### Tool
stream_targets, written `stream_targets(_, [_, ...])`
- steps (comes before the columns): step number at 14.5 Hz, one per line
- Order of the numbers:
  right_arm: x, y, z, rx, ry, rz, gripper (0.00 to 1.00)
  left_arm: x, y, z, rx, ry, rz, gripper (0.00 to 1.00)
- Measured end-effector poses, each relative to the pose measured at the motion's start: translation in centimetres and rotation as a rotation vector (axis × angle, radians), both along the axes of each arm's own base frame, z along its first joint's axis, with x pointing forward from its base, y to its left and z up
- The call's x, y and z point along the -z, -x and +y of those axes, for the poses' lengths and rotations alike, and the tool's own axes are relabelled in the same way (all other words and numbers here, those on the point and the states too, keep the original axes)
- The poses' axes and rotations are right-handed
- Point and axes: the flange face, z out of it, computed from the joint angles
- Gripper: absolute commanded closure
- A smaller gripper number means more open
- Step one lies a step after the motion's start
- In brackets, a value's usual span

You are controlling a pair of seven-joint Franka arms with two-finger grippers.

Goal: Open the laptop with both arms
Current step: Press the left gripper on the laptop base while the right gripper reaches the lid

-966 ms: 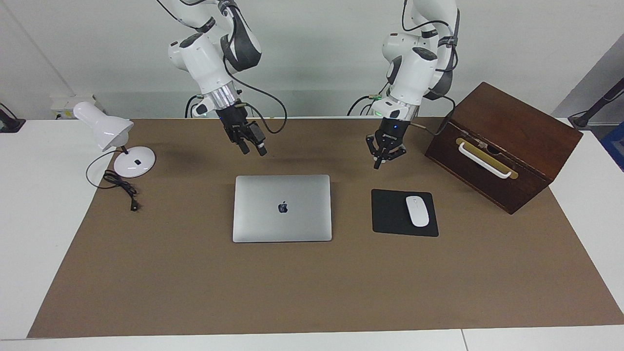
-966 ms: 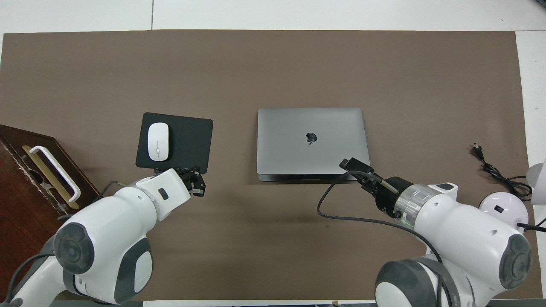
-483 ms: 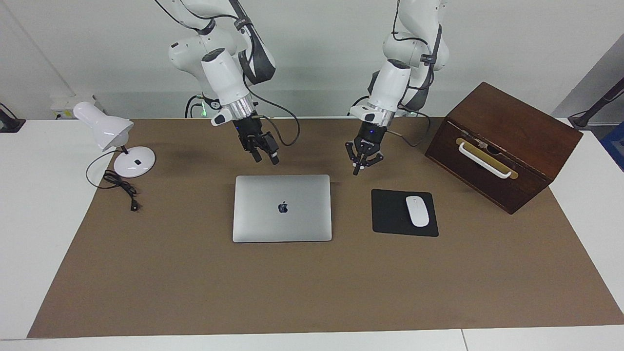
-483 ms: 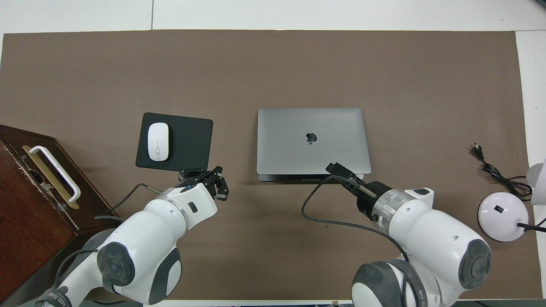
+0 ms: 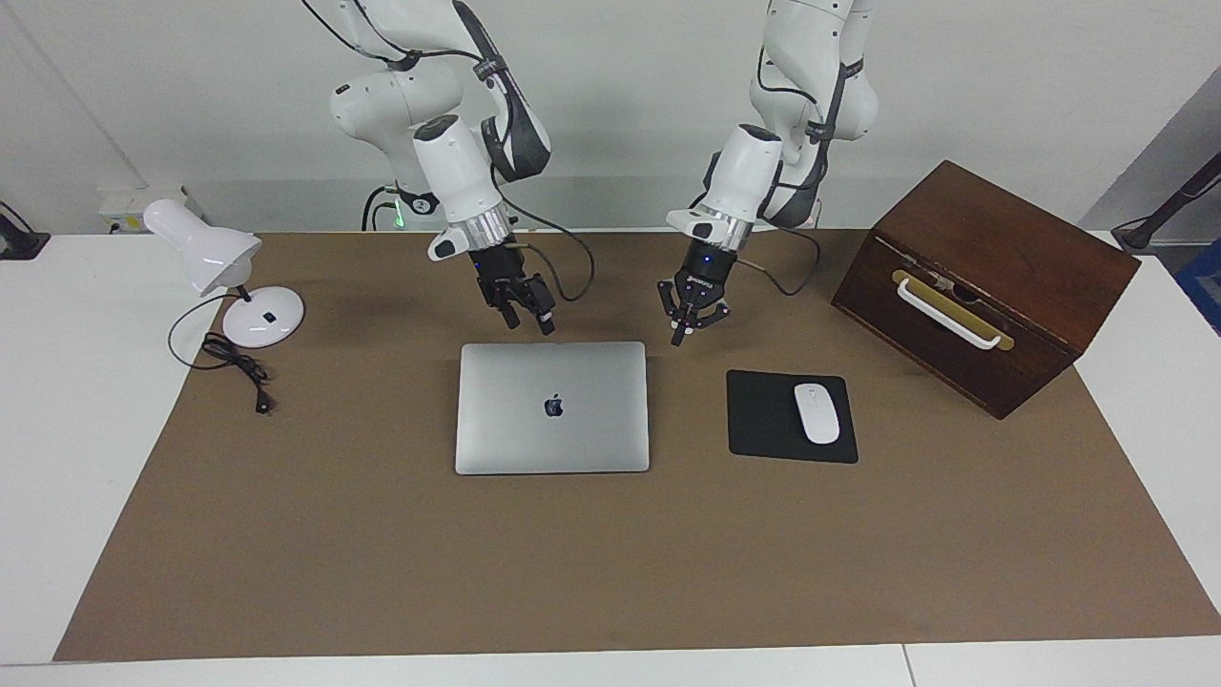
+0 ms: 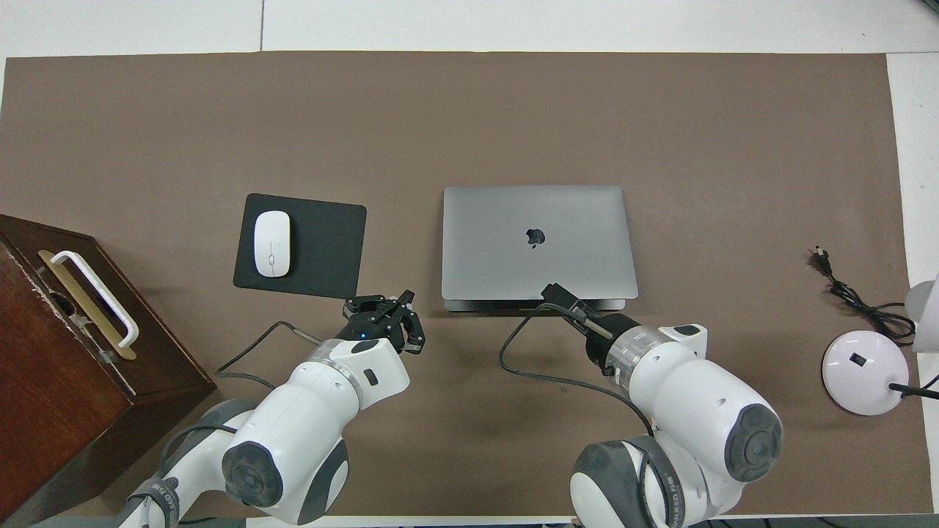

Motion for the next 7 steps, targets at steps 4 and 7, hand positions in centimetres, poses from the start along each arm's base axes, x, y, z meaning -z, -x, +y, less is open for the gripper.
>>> stream_targets(4, [0.1, 0.0, 0.0, 0.0, 0.001, 0.002, 0.0, 3.1, 0.9, -0.8, 0.014, -0.001, -0.044, 1.0])
stream_targets(7, [0.3, -0.3, 0.1, 0.002, 0.002, 0.005, 0.0, 4.8, 1.1, -1.3, 0.023, -0.012, -0.041, 1.0])
